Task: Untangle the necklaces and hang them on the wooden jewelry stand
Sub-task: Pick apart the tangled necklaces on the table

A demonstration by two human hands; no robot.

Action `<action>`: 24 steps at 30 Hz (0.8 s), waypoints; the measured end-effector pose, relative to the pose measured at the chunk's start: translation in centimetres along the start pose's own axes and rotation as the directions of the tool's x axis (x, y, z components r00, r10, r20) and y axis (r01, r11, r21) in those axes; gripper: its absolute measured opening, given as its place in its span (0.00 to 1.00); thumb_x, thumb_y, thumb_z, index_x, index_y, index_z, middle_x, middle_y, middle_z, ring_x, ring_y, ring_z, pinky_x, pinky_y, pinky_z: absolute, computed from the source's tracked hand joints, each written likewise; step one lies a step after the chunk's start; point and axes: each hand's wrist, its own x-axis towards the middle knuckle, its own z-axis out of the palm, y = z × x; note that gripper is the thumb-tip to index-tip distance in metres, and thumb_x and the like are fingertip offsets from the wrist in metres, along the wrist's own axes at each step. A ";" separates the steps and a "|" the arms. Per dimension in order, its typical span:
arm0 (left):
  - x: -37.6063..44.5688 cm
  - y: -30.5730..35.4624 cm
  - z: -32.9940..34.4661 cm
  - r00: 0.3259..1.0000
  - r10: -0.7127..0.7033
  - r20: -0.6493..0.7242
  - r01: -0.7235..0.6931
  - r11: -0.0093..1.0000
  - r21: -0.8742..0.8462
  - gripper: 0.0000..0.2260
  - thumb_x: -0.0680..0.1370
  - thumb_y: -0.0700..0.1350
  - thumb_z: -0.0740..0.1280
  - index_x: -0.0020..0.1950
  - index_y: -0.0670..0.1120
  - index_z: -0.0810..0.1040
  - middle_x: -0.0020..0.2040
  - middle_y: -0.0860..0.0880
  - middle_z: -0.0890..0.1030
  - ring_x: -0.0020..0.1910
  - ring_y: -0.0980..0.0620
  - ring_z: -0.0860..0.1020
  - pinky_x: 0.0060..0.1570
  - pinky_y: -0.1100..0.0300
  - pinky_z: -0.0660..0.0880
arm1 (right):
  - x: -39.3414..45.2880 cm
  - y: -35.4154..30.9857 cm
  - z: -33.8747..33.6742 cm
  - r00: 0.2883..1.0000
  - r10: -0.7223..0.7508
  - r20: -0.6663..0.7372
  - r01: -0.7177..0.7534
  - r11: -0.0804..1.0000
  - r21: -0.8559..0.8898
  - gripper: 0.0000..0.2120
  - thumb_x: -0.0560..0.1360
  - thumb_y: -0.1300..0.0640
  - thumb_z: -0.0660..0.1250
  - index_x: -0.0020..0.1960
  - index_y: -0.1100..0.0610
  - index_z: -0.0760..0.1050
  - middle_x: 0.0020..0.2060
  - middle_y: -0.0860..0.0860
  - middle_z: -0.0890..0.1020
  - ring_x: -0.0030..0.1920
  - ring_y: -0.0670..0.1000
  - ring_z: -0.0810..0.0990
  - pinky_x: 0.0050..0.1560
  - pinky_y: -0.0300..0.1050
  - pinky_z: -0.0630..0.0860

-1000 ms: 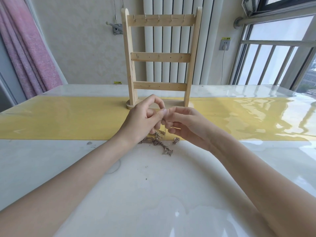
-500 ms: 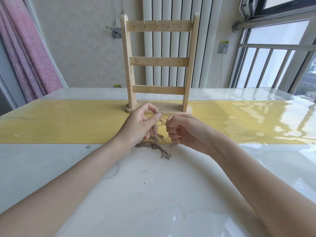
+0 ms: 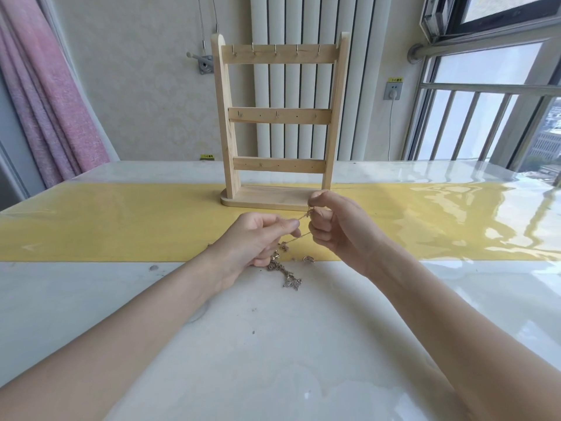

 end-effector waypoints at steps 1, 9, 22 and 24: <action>0.0 0.0 0.0 1.000 0.009 -0.007 -0.008 1.000 0.009 0.09 0.79 0.45 0.63 0.40 0.43 0.76 0.24 0.54 0.56 0.22 0.57 0.54 0.22 0.66 0.54 | 0.0 0.1 0.0 1.000 -0.006 -0.012 0.006 1.000 0.009 0.07 0.78 0.61 0.59 0.41 0.55 0.67 0.23 0.48 0.63 0.25 0.49 0.60 0.28 0.41 0.53; 0.2 0.0 -0.3 0.993 0.071 -0.090 -0.056 0.986 0.154 0.09 0.78 0.46 0.64 0.39 0.49 0.79 0.26 0.54 0.68 0.28 0.57 0.67 0.34 0.63 0.65 | -0.1 0.0 0.1 0.999 -0.036 0.017 0.036 0.999 0.014 0.08 0.79 0.58 0.62 0.42 0.53 0.68 0.24 0.49 0.72 0.24 0.46 0.63 0.25 0.35 0.60; 0.4 -0.2 -0.7 0.994 0.034 -0.101 -0.032 0.999 0.028 0.04 0.76 0.47 0.68 0.47 0.49 0.81 0.29 0.56 0.70 0.27 0.60 0.65 0.33 0.65 0.63 | -0.2 -0.1 0.4 0.975 -0.023 0.220 0.046 0.994 -0.103 0.06 0.78 0.60 0.63 0.42 0.53 0.72 0.27 0.51 0.73 0.26 0.47 0.62 0.28 0.39 0.56; 0.5 -0.1 -0.9 0.986 0.046 -0.160 -0.045 0.999 0.012 0.02 0.76 0.45 0.68 0.45 0.47 0.79 0.23 0.59 0.68 0.26 0.61 0.65 0.30 0.67 0.63 | -0.2 0.0 0.3 0.982 -0.014 0.187 0.032 0.995 -0.093 0.06 0.78 0.59 0.64 0.42 0.53 0.71 0.27 0.51 0.73 0.25 0.47 0.63 0.28 0.37 0.58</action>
